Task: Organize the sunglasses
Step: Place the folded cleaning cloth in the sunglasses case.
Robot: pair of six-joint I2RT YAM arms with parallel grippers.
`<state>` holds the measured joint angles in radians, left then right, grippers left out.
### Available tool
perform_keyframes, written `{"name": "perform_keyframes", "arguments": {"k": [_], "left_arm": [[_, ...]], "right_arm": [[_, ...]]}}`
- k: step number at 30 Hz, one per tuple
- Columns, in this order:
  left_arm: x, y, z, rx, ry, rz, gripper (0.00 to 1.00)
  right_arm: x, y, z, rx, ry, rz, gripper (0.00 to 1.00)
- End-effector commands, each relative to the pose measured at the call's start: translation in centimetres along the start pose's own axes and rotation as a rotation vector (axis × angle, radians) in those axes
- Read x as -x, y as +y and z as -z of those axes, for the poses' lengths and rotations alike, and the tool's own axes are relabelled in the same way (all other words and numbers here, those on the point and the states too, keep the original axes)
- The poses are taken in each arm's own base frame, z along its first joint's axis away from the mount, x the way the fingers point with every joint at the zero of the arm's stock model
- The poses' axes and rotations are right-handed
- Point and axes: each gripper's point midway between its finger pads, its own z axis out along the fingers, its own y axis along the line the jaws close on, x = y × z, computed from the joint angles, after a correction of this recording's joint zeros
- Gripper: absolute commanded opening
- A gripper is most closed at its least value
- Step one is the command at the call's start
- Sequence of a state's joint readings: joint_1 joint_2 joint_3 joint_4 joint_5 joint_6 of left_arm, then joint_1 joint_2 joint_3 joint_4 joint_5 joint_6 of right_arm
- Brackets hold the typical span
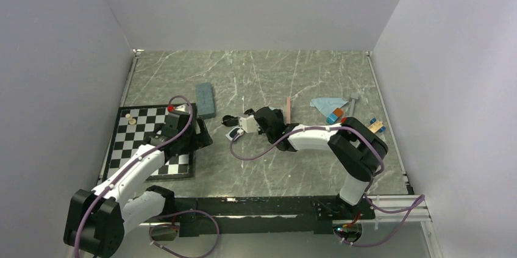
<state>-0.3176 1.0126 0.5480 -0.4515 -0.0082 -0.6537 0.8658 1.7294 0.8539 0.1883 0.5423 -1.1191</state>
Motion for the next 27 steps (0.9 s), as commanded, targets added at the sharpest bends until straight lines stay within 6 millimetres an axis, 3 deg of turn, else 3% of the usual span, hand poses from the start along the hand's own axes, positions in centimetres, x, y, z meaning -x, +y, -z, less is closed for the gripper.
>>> {"name": "perform_keyframes", "arguments": {"k": [1,24,27], "left_arm": [[0.6,-0.5,-0.1,-0.031,-0.016,-0.012,0.99],[0.5,-0.5,-0.2,-0.043,-0.011,-0.013,0.99],[0.5,-0.5,-0.2,-0.044,-0.01,-0.013,0.99]], "right_arm": [[0.7,-1.1,-0.7,-0.031,-0.029,-0.034,0.0],[0.0,-0.7,-2.9,-0.057,-0.031,-0.092,0.0],[-0.2,-0.6,-3.1,-0.047,-0.018,-0.098,0.06]]}}
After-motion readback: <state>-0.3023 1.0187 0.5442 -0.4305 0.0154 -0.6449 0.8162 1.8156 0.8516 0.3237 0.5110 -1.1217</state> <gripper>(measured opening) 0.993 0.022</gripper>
